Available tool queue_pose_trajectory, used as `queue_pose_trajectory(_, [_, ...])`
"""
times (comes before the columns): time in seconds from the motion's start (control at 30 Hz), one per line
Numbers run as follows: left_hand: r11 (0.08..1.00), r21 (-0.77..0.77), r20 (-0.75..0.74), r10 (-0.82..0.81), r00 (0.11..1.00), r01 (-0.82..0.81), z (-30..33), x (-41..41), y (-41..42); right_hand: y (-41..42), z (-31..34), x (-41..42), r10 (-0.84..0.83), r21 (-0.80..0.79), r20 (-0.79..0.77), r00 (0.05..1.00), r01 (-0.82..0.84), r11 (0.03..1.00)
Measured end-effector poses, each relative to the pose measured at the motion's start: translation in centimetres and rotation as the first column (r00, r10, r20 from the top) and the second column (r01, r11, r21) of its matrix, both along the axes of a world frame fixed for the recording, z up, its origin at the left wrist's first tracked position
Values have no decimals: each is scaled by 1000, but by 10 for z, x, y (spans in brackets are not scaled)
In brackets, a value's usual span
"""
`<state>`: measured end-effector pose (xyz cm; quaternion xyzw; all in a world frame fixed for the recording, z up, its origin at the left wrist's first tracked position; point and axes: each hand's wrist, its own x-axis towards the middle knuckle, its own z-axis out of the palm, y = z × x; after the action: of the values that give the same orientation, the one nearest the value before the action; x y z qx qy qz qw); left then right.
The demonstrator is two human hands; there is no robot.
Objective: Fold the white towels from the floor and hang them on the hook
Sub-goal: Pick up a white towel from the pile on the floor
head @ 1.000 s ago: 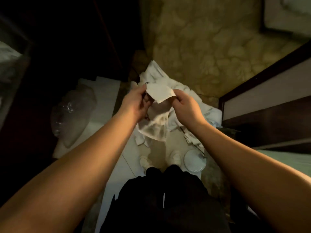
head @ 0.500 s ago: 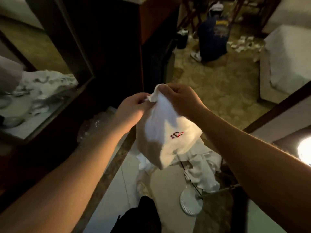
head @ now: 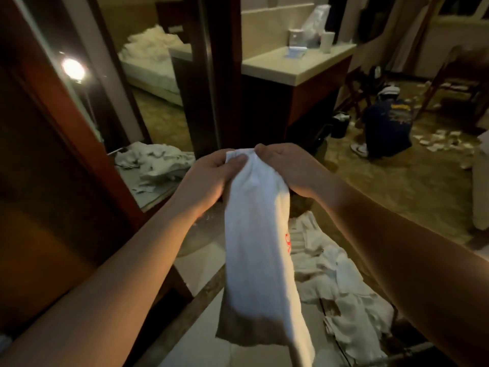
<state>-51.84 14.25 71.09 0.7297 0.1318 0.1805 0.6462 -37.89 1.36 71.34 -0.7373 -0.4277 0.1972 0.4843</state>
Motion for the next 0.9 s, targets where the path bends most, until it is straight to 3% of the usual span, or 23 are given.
queue_pose_trajectory(0.13, [991, -102, 21, 90, 996, -87, 16, -69, 21, 31, -1, -52, 232, 28, -136, 963, -230, 973])
queue_pose_trajectory(0.23, [983, -132, 24, 135, 991, -131, 24, -131, 35, 51, -19, -94, 348, -118, -46, 936, -351, 929])
queue_pose_trajectory(0.53, [949, -66, -14, 308, 951, -308, 31, -346, 102, 117, -56, -242, 456, -498, 204, 866, -309, 810])
queue_pose_trajectory(0.73, [883, -18, 15, 470, 882, -470, 55, -466, 148, 166, -76, -323, 625, -692, 470, 623, -179, 700])
queue_pose_trajectory(0.9, [824, 2, 41, 566, 823, -567, 73, -545, 173, 198, -87, -363, 518, -597, 457, 723, -183, 781])
